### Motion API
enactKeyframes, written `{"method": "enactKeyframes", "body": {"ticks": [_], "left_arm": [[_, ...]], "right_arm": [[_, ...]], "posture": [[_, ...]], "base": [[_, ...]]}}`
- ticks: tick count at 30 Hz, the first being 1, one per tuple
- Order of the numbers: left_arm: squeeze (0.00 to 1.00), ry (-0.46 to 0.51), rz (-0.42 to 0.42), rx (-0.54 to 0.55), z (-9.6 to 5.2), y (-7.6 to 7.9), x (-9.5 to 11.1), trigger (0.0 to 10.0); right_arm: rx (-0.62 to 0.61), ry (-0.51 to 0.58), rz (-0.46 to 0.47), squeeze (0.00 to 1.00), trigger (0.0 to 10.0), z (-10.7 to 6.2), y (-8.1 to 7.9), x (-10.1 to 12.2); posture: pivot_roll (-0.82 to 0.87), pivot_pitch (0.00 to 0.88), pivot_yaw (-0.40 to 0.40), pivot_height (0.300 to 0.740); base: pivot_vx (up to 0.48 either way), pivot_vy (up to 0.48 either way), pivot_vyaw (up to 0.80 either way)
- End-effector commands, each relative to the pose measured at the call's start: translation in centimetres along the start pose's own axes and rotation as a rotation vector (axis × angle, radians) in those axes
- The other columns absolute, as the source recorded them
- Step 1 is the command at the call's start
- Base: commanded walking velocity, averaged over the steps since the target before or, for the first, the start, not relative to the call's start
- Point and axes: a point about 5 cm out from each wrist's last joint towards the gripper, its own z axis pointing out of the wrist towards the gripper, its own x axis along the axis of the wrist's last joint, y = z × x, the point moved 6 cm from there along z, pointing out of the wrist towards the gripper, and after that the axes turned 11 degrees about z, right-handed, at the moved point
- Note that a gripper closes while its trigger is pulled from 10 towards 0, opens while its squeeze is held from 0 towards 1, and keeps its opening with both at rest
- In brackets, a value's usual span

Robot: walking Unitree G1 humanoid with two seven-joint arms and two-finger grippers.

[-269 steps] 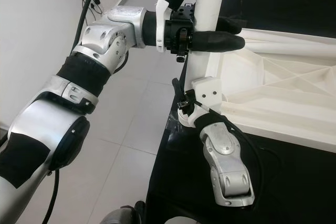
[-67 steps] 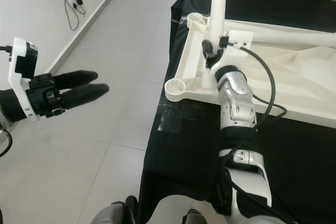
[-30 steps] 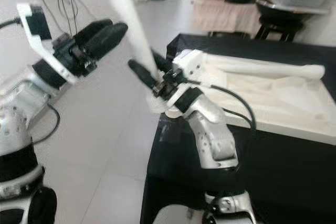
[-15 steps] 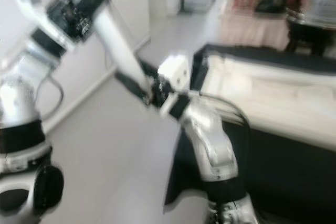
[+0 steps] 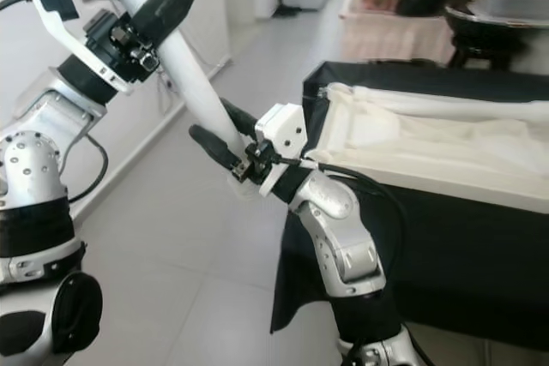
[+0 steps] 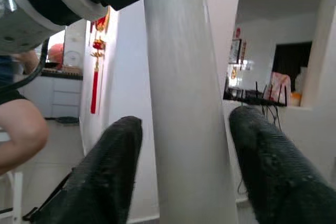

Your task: Building children table

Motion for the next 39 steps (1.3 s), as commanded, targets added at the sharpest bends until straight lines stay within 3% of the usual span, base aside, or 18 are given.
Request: {"method": "enactKeyframes", "body": {"ticks": [1,4,7,11,14,15,16,17,22,30,31,34,35,39], "left_arm": [[0.0,0.016,0.016,0.015,-0.1,-0.4,0.5,0.0],[0.0,0.017,0.011,0.013,-0.1,-0.4,0.6,0.0],[0.0,0.003,-0.023,-0.047,-0.6,0.2,0.8,0.0],[0.0,-0.004,-0.032,-0.069,-0.7,0.6,0.8,0.0],[0.0,-0.141,-0.048,-0.307,-2.3,4.9,-1.9,0.0],[0.0,-0.141,-0.048,-0.307,-2.3,4.9,-1.9,0.0],[0.0,-0.186,-0.041,-0.368,-2.8,6.0,-2.9,0.0],[0.0,-0.228,-0.014,-0.408,-3.2,6.8,-3.8,0.0],[0.0,-0.275,0.038,-0.442,-3.4,7.4,-5.1,0.0],[0.0,-0.262,0.096,-0.452,-2.6,8.0,-5.7,0.0],[0.0,-0.234,0.097,-0.454,-2.1,8.2,-5.3,0.0],[0.0,-0.215,0.095,-0.455,-1.8,8.4,-4.9,0.0],[0.0,-0.186,0.096,-0.463,-1.3,8.8,-4.5,0.0],[0.0,-0.177,0.098,-0.473,-1.1,9.0,-4.4,0.0]], "right_arm": [[-0.008,-0.033,0.008,1.0,10.0,-0.3,0.1,-1.0],[-0.011,-0.048,0.002,1.0,10.0,-0.6,0.3,-1.4],[0.004,-0.164,-0.071,1.0,10.0,-2.3,0.9,-3.6],[0.009,-0.182,-0.08,1.0,10.0,-2.6,1.0,-3.9],[0.058,-0.236,-0.097,1.0,10.0,-2.2,0.1,-4.4],[0.058,-0.236,-0.097,1.0,10.0,-2.2,0.1,-4.4],[0.067,-0.25,-0.095,0.82,10.0,-1.8,-0.2,-4.5],[0.064,-0.253,-0.08,0.0,10.0,-1.2,-0.4,-4.3],[0.067,-0.254,-0.039,0.0,10.0,-0.4,-0.9,-4.1],[0.035,-0.292,0.028,0.0,10.0,0.2,-1.1,-4.6],[-0.01,-0.341,0.056,0.0,0.0,0.1,-0.8,-5.7],[-0.041,-0.375,0.071,0.0,0.0,0.0,-0.6,-6.5],[-0.103,-0.402,0.117,0.0,0.0,0.2,-0.2,-7.4],[-0.122,-0.41,0.143,0.0,0.0,0.3,-0.1,-7.6]], "posture": [[-0.03,0.0,0.037,0.74],[-0.03,0.0,0.037,0.74],[-0.03,0.0,0.036,0.74],[-0.03,0.0,0.036,0.74],[-0.03,0.0,0.032,0.74],[-0.03,0.0,0.032,0.74],[-0.03,0.0,0.032,0.74],[-0.03,0.0,0.031,0.74],[-0.03,0.0,0.029,0.74],[-0.04,0.0,0.023,0.74],[-0.04,0.0,0.018,0.74],[-0.04,0.0,0.018,0.74],[-0.04,0.0,0.018,0.74],[-0.04,0.0,0.014,0.74]], "base": [[0.0,0.0,0.0],[0.0,0.0,0.0],[0.0,0.0,0.0],[0.0,0.0,0.0],[0.0,0.0,0.0],[0.0,0.0,0.0],[0.0,0.0,0.0],[0.0,0.0,0.0],[0.0,0.0,0.0],[0.0,0.0,0.0],[0.0,0.0,0.0],[0.0,0.0,0.0],[0.0,0.0,0.0],[0.0,0.0,0.0]]}}
